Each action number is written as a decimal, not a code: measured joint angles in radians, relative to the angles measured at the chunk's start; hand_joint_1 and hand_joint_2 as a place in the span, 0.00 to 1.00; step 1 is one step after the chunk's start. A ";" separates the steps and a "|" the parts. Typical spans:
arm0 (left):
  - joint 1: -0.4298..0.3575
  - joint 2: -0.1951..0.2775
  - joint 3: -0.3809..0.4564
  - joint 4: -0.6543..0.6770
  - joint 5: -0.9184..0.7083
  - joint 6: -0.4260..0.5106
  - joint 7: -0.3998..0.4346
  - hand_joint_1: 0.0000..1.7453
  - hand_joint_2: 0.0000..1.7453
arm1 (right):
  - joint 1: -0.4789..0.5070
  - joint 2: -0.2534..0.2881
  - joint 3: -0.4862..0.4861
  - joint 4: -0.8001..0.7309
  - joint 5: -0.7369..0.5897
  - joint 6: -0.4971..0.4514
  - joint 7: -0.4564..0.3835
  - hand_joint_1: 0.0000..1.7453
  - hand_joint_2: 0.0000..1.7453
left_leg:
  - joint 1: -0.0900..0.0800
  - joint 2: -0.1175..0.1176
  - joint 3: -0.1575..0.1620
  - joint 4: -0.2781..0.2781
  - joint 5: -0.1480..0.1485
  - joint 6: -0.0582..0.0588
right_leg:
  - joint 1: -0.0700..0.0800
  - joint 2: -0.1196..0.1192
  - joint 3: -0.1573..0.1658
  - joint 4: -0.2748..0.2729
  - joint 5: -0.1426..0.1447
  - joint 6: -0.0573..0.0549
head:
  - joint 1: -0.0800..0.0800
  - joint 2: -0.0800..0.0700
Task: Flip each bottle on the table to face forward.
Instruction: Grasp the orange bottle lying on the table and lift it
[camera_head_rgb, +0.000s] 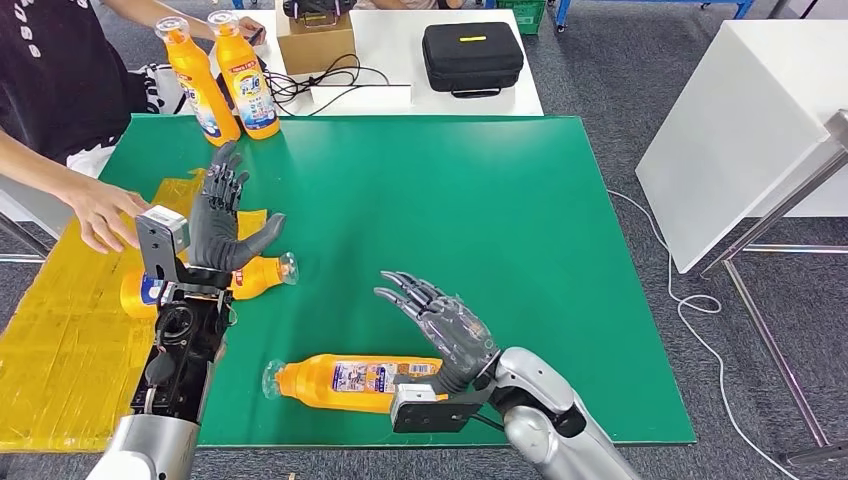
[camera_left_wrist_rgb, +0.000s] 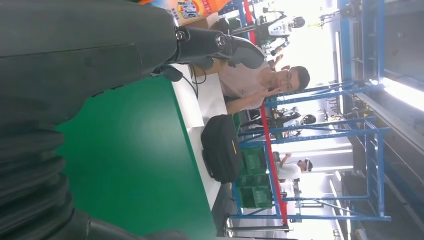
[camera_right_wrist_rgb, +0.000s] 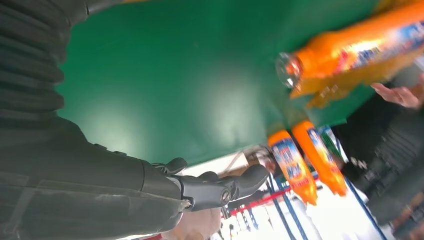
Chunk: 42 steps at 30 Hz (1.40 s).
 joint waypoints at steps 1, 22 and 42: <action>0.005 -0.002 0.000 0.002 0.003 0.000 -0.004 0.00 1.00 | 0.005 -0.008 0.004 0.000 0.001 0.002 0.001 0.00 1.00 | 0.000 0.000 0.000 0.000 0.000 0.000 | 0.000 0.000 0.000 0.000 0.000 0.000 | 0.000 0.000; -0.008 -0.009 0.000 0.118 0.055 -0.005 -0.024 0.00 1.00 | -0.002 -0.053 0.085 0.030 -0.080 0.041 -0.002 0.00 1.00 | 0.000 0.000 0.000 0.000 0.000 0.000 | 0.000 0.000 0.000 0.000 0.000 0.000 | 0.000 0.000; -0.008 -0.009 0.009 0.158 0.085 0.002 -0.017 0.00 1.00 | -0.003 -0.030 0.148 0.069 -0.082 0.072 0.021 0.00 1.00 | 0.000 0.000 0.000 0.000 0.000 0.000 | 0.000 0.000 0.000 0.000 0.000 0.000 | 0.000 0.000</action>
